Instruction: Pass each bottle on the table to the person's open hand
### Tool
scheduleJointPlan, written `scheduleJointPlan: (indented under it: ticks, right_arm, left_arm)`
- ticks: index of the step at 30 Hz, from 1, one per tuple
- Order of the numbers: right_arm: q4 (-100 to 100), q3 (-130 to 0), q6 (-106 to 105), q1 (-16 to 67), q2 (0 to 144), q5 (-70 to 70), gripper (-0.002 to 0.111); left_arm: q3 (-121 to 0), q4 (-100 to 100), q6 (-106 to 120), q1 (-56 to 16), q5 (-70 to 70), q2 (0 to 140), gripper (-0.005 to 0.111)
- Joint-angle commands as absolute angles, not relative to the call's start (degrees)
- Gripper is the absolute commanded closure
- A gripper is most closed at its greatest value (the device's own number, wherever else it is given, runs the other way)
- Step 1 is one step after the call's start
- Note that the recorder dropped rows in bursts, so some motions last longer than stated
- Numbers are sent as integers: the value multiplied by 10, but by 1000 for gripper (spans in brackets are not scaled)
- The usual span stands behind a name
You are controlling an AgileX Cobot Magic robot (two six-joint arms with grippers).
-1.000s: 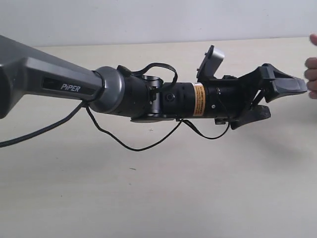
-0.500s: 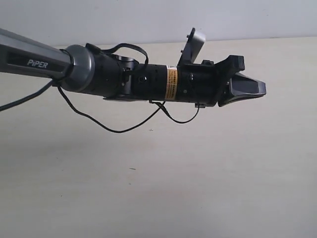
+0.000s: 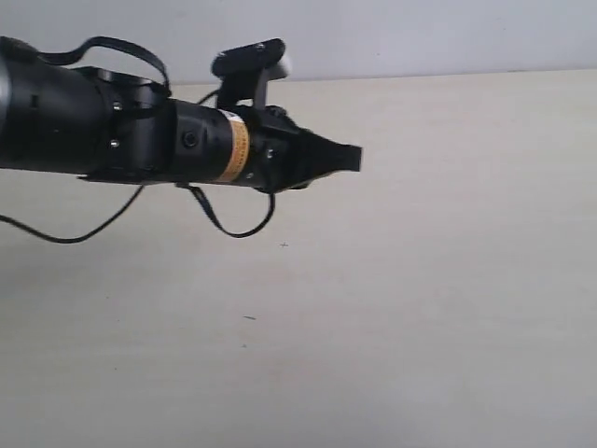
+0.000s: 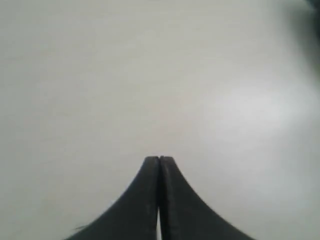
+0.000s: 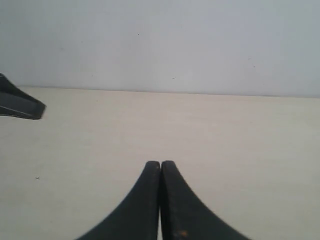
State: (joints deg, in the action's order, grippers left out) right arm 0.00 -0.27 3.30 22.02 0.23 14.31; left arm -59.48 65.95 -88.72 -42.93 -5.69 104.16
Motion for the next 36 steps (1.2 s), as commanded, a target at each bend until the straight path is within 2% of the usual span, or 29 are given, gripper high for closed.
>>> scheduleJointPlan:
  ticks: [1, 5, 12, 23, 29, 36]
  right_arm:
    - [0, 0, 31, 221, 0, 140, 108]
    - [0, 0, 31, 221, 0, 140, 108]
    - [0, 0, 31, 221, 0, 140, 108]
    - [0, 0, 31, 221, 0, 140, 108]
    - [0, 0, 31, 221, 0, 140, 108]
    - [0, 0, 31, 221, 0, 140, 108]
  left_arm:
    - [-530, 675, -832, -426, 140, 952, 107]
    - [-454, 754, -868, -426, 186, 859, 107]
    - [-301, 988, -1110, -426, 175, 648, 107]
    - [-143, 964, -1114, -426, 162, 323, 107]
    - [-127, 964, -1114, -426, 162, 237, 107]
    - [-127, 964, -1114, -426, 162, 213, 107]
